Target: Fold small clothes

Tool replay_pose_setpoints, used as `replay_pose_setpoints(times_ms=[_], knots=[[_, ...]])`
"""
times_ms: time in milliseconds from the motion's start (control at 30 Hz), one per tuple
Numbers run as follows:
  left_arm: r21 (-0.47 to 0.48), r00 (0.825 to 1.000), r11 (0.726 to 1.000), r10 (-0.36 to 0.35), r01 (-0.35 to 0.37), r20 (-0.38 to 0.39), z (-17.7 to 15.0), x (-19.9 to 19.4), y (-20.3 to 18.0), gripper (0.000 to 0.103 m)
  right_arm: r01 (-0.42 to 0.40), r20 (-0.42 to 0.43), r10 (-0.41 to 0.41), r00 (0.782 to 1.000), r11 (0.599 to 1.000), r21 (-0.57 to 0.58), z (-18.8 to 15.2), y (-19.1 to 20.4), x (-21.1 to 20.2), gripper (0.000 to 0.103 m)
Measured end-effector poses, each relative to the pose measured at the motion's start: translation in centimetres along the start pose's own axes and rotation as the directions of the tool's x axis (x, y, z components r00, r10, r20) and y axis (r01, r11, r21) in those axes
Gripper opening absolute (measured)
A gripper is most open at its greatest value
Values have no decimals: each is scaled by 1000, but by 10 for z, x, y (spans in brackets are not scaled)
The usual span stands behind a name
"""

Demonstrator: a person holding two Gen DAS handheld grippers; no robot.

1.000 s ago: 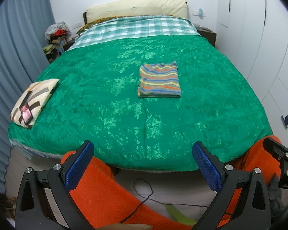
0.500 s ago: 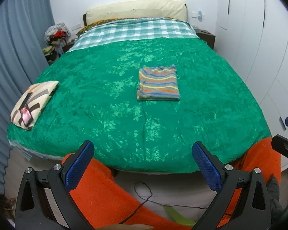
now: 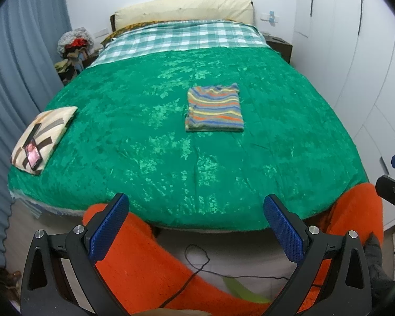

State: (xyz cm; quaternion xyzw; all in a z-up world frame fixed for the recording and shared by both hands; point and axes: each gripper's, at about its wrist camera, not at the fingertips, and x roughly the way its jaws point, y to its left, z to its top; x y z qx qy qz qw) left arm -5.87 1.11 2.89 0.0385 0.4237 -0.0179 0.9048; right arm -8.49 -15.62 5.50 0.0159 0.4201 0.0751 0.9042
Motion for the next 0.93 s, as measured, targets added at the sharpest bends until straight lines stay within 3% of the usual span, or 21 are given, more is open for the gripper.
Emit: replay_pose_setpoints(times_ms=[933], knots=[[6,1000,1000,-20,20,21,2,-1,-5,102,35,17,-35,999,999,-18,6,-2,7,102]])
